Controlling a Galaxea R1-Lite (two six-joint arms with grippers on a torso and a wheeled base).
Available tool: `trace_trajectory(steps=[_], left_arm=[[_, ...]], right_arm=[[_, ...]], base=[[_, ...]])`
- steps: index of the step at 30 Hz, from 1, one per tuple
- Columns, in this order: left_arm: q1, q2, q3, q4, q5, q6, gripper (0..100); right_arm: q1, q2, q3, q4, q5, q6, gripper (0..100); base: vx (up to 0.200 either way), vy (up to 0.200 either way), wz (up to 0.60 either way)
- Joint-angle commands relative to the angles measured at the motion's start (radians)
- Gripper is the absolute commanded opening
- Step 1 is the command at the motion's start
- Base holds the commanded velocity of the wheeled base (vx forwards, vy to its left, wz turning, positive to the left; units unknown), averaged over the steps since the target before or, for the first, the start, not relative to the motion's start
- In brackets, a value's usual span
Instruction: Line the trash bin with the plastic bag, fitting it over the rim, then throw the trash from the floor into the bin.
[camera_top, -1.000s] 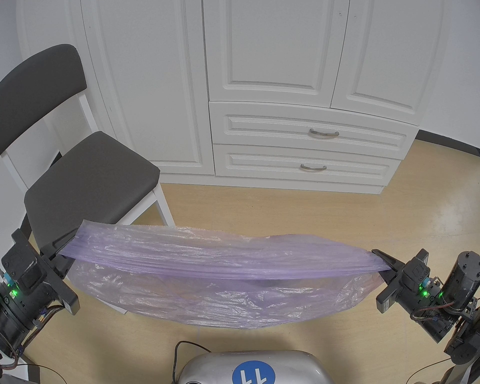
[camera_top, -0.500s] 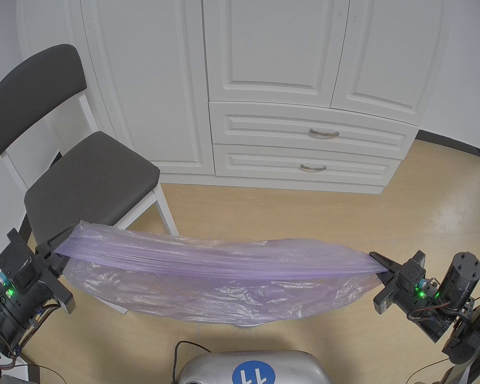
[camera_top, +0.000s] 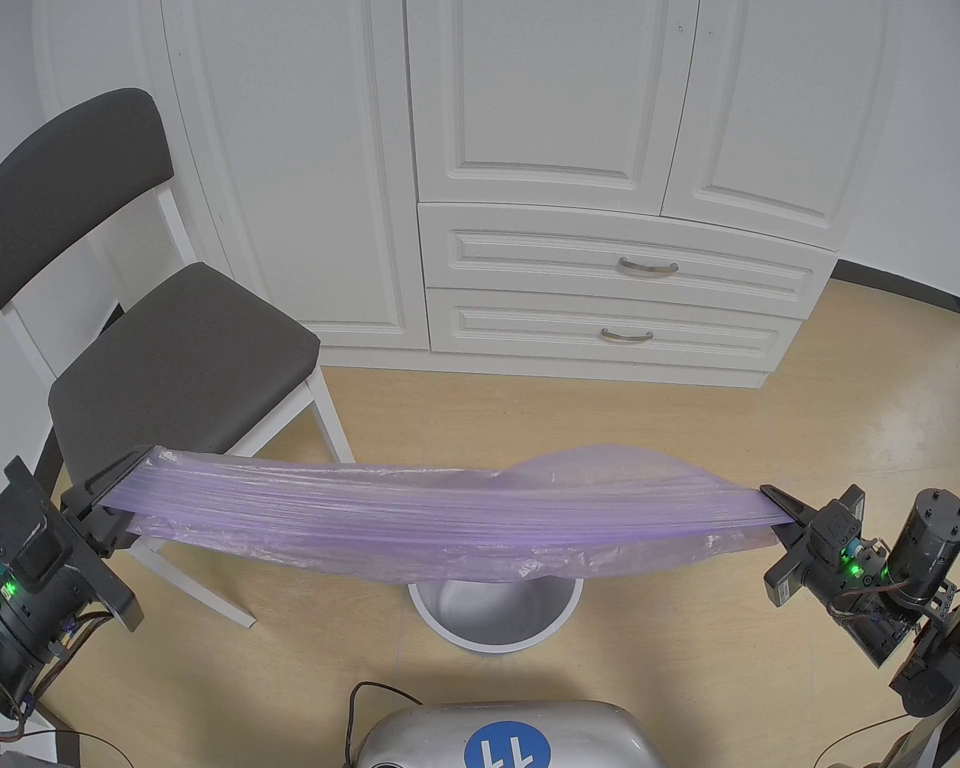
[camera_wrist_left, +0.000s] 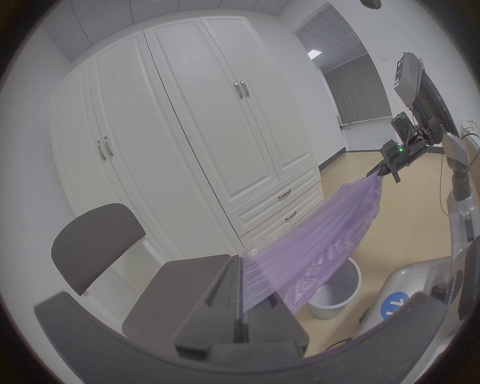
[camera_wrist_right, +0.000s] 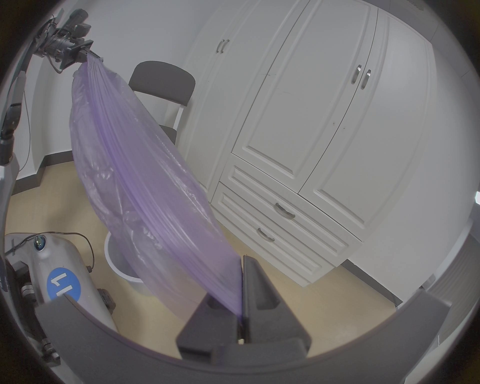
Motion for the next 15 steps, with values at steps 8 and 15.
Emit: trace_trajectory(steps=[8, 15], left_arm=[[0.001, -0.007, 0.000, 0.002, 0.006, -0.001, 0], [-0.001, 0.000, 0.005, 0.002, 0.004, 0.001, 0]], right_arm=[[-0.009, -0.001, 0.018, -0.015, -0.006, 0.003, 0], [-0.009, 0.000, 0.018, -0.015, -0.006, 0.004, 0]], base=[[0.000, 0.000, 0.00], [0.000, 0.000, 0.00]])
